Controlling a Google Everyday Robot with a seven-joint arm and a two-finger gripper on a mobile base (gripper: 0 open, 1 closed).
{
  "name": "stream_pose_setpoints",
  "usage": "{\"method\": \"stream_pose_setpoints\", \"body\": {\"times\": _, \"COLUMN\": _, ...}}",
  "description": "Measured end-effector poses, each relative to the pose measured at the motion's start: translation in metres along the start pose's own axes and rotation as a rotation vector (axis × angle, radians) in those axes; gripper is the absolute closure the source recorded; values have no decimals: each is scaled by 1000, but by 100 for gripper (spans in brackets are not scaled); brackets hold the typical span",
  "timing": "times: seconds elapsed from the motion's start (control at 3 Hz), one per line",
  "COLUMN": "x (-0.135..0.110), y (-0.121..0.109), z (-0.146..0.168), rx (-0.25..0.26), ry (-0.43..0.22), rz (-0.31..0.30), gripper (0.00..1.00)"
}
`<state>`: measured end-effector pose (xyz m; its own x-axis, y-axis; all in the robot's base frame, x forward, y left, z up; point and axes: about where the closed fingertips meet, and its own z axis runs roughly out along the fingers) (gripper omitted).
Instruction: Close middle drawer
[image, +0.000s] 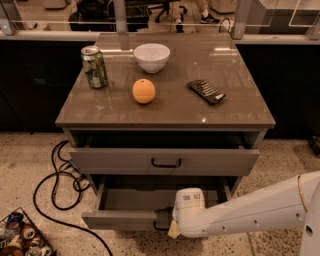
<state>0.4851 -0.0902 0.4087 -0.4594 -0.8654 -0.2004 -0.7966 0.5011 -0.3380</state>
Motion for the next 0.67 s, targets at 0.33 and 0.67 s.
{"method": "stream_pose_setpoints", "body": {"times": 0.33, "x": 0, "y": 0, "z": -1, "rx": 0, "ry": 0, "rz": 0, "gripper": 100}}
{"method": "stream_pose_setpoints", "body": {"times": 0.67, "x": 0, "y": 0, "z": -1, "rx": 1, "ry": 0, "rz": 0, "gripper": 100}}
